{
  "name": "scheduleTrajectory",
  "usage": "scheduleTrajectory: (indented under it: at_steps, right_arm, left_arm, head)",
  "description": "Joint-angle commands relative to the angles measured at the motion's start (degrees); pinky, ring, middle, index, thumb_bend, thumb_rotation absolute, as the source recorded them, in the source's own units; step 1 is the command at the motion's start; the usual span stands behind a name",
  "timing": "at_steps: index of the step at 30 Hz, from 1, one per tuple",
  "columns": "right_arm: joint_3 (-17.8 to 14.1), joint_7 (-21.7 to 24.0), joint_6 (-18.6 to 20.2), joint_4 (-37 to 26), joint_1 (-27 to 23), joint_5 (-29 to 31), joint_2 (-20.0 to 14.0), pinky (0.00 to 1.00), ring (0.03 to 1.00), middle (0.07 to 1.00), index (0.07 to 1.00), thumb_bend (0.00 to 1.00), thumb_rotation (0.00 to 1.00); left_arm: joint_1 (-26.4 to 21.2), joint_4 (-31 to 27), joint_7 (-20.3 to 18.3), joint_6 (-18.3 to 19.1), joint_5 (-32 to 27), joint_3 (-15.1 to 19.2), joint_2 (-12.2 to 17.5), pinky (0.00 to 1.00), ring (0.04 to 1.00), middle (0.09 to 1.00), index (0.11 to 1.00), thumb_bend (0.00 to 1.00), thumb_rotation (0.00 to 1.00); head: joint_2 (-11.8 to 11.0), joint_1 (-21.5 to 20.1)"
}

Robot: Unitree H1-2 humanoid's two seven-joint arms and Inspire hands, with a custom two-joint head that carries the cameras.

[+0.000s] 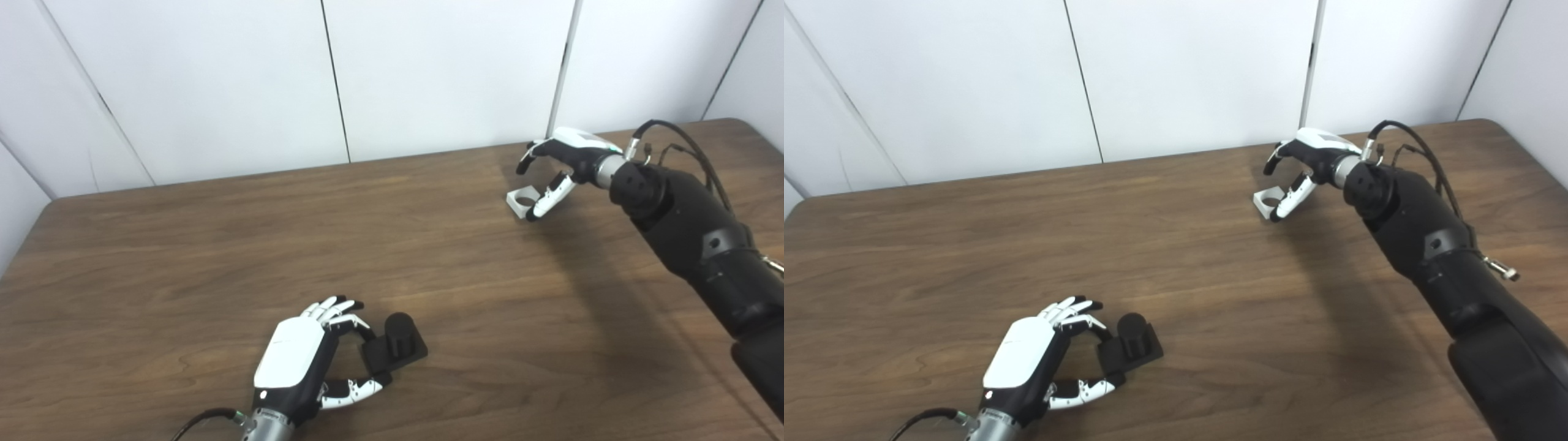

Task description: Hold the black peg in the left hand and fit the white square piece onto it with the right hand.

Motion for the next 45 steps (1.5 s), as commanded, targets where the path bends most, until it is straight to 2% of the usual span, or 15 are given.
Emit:
scheduleTrajectory:
  at_steps: [1, 12, 24, 35, 45]
  right_arm:
    - [-0.3, -0.3, 0.1, -0.6, -4.1, -0.6, -0.3, 0.96, 1.0, 0.956, 0.719, 0.85, 0.19]
    - [0.8, -0.6, -0.2, 1.9, -5.3, -1.7, 1.2, 0.96, 1.0, 0.967, 0.721, 0.86, 0.19]
    - [0.8, -0.9, -0.9, 2.5, -5.3, -1.7, 1.3, 0.95, 1.0, 0.97, 0.715, 0.86, 0.19]
    - [0.6, 0.0, -0.3, 0.9, -4.8, -1.8, 0.2, 0.96, 1.0, 0.964, 0.705, 0.86, 0.18]
    - [2.1, 3.3, -0.8, -0.8, -5.3, -3.5, -1.6, 0.96, 1.0, 0.965, 0.714, 0.86, 0.18]
  left_arm:
    - [-0.5, -0.6, 1.3, -0.7, 1.0, -0.1, 0.0, 0.9, 0.907, 0.851, 0.549, 0.57, 0.34]
    - [-0.4, -0.5, 1.0, -0.7, 0.4, 0.2, -0.1, 0.91, 0.911, 0.853, 0.548, 0.57, 0.33]
    - [-0.4, -0.2, 1.4, -1.4, 0.3, 0.2, 0.2, 0.91, 0.916, 0.853, 0.554, 0.57, 0.34]
    - [-0.6, -0.3, 1.1, -1.1, 0.5, 0.3, 0.4, 0.91, 0.913, 0.854, 0.55, 0.57, 0.34]
    - [-0.7, -0.4, 1.0, -0.9, 0.6, 0.3, 0.2, 0.91, 0.913, 0.852, 0.554, 0.57, 0.35]
  head:
    - [0.1, 0.0]
    - [-0.2, 0.1]
    - [-0.3, 0.1]
    - [0.0, -0.2]
    - [0.1, -0.4]
